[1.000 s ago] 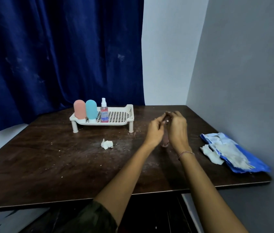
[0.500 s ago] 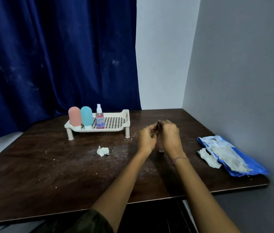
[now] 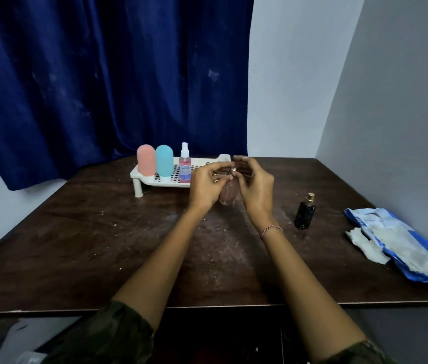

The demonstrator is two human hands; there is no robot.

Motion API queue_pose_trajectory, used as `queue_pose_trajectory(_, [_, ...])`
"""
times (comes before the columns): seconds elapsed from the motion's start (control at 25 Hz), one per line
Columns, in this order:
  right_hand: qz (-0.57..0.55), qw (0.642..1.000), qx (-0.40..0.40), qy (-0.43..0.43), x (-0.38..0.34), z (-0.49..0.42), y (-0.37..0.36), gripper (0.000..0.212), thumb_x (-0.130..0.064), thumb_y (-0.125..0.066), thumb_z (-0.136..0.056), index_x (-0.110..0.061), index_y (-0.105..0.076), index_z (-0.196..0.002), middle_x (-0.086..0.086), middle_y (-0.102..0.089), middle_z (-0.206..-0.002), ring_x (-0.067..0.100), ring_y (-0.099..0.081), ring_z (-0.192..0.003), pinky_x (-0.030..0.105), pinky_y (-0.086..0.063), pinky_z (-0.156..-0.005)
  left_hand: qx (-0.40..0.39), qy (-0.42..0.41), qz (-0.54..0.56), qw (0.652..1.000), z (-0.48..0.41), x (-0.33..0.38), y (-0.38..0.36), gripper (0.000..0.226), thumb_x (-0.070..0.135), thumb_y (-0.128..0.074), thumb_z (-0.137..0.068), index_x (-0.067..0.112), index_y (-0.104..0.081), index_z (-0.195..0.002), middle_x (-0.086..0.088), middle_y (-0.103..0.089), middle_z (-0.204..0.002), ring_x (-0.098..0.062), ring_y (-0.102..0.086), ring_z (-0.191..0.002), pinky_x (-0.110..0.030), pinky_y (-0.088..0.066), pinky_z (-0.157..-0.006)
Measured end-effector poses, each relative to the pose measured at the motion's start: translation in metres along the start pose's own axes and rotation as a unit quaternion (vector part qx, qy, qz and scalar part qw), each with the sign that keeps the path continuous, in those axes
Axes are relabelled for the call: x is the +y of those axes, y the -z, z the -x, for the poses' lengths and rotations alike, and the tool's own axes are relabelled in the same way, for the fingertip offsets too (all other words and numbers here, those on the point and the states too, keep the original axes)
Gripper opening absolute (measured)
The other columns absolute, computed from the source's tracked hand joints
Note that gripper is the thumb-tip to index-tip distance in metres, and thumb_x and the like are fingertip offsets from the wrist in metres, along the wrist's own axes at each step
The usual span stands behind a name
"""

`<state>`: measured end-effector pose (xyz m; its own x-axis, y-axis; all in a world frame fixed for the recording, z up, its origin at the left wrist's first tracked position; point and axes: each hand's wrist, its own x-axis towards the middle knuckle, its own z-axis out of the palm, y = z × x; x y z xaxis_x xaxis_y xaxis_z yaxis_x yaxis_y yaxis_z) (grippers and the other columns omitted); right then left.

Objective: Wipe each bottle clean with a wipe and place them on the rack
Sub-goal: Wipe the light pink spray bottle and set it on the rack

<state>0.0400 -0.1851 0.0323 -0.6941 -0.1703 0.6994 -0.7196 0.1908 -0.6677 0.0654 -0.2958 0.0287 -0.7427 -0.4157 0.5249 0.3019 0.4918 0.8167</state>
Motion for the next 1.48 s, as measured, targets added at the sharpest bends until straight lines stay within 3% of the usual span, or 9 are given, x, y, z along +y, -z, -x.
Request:
queue_pose_trajectory(0.12, [-0.043,0.999,0.003,-0.01,0.001,-0.003,-0.024,0.035,0.006,-0.063,-0.08,-0.013,-0.062,-0.109,0.001,-0.068,-0.1,0.007,-0.065,-0.092,0.024,-0.052,-0.088,0.014,-0.006,0.009,1.0,-0.005,-0.011,0.02,0.034,-0.005,-0.07,-0.074,0.006,-0.069,-0.106,-0.002,-0.07,-0.098,-0.012,-0.067,-0.091,-0.019,-0.052,-0.087])
queue_pose_trajectory(0.24, [-0.052,0.998,0.004,-0.024,0.005,-0.006,-0.042,0.034,0.004,-0.068,-0.077,-0.012,-0.062,-0.107,0.002,-0.067,-0.102,0.008,-0.065,-0.091,0.029,-0.054,-0.085,0.015,-0.017,0.008,1.0,-0.011,-0.027,0.034,0.033,-0.006,-0.071,-0.073,0.006,-0.07,-0.104,0.0,-0.07,-0.094,-0.013,-0.068,-0.089,-0.029,-0.054,-0.09])
queue_pose_trajectory(0.48, [-0.092,0.994,-0.026,-0.05,0.021,0.001,-0.066,0.031,0.001,-0.068,-0.078,-0.013,-0.062,-0.105,-0.008,-0.066,-0.093,0.001,-0.065,-0.085,0.023,-0.054,-0.083,0.034,0.003,0.03,0.999,-0.007,-0.055,0.045,0.032,-0.005,-0.073,-0.073,0.002,-0.069,-0.104,-0.002,-0.068,-0.094,0.009,-0.063,-0.075,-0.012,-0.052,-0.078])
queue_pose_trajectory(0.68, [-0.083,0.994,-0.04,-0.062,0.031,0.001,-0.058,0.017,-0.007,-0.067,-0.081,-0.018,-0.061,-0.093,0.0,-0.068,-0.086,0.004,-0.065,-0.076,0.019,-0.053,-0.071,0.045,0.005,0.043,0.998,-0.014,-0.064,0.045,0.029,0.0,-0.073,-0.075,0.007,-0.071,-0.103,0.0,-0.069,-0.1,-0.001,-0.064,-0.086,-0.023,-0.055,-0.084])
queue_pose_trajectory(0.88, [0.002,0.942,-0.335,-0.027,0.031,0.009,-0.054,0.013,-0.016,-0.07,-0.079,-0.008,-0.069,-0.09,0.0,-0.069,-0.08,0.007,-0.064,-0.066,0.013,-0.051,-0.065,0.058,0.001,0.053,0.997,-0.012,-0.069,0.051,0.021,0.0,-0.072,-0.076,0.003,-0.072,-0.097,-0.004,-0.07,-0.099,0.006,-0.063,-0.083,-0.015,-0.053,-0.078])
queue_pose_trajectory(1.0, [0.058,0.915,-0.387,0.096,0.03,0.015,-0.067,0.025,-0.024,-0.076,-0.074,-0.012,-0.072,-0.095,0.0,-0.07,-0.091,0.01,-0.062,-0.081,0.018,-0.048,-0.074,0.064,-0.009,0.046,0.997,-0.011,-0.071,0.053,0.019,0.001,-0.072,-0.076,0.005,-0.072,-0.095,-0.001,-0.07,-0.095,0.004,-0.062,-0.08,-0.01,-0.049,-0.075])
queue_pose_trajectory(1.16, [0.124,0.875,-0.454,0.115,0.033,0.014,-0.073,0.04,-0.03,-0.079,-0.069,-0.014,-0.07,-0.104,-0.002,-0.067,-0.096,0.005,-0.056,-0.083,0.011,-0.04,-0.072,0.031,-0.011,0.055,0.998,-0.012,-0.073,0.055,0.024,0.001,-0.074,-0.074,0.004,-0.07,-0.097,-0.001,-0.069,-0.098,0.003,-0.063,-0.086,-0.011,-0.049,-0.079])
queue_pose_trajectory(1.36, [0.157,0.87,-0.459,0.094,0.033,0.011,-0.073,0.034,-0.019,-0.077,-0.073,-0.011,-0.07,-0.105,0.001,-0.07,-0.102,0.006,-0.061,-0.09,0.009,-0.04,-0.078,-0.013,0.006,0.096,0.995,-0.015,-0.076,0.058,0.036,-0.004,-0.075,-0.071,0.009,-0.067,-0.104,-0.013,-0.068,-0.098,-0.014,-0.065,-0.087,-0.027,-0.054,-0.087])
queue_pose_trajectory(1.48, [0.023,0.947,-0.317,0.044,0.027,0.002,-0.055,0.024,-0.014,-0.074,-0.076,-0.011,-0.071,-0.099,-0.006,-0.067,-0.092,-0.011,-0.055,-0.081,0.006,-0.042,-0.073,-0.04,0.026,0.1,0.994,-0.014,-0.078,0.06,0.038,-0.001,-0.073,-0.074,0.012,-0.065,-0.109,-0.017,-0.066,-0.098,-0.019,-0.063,-0.087,-0.024,-0.054,-0.083])
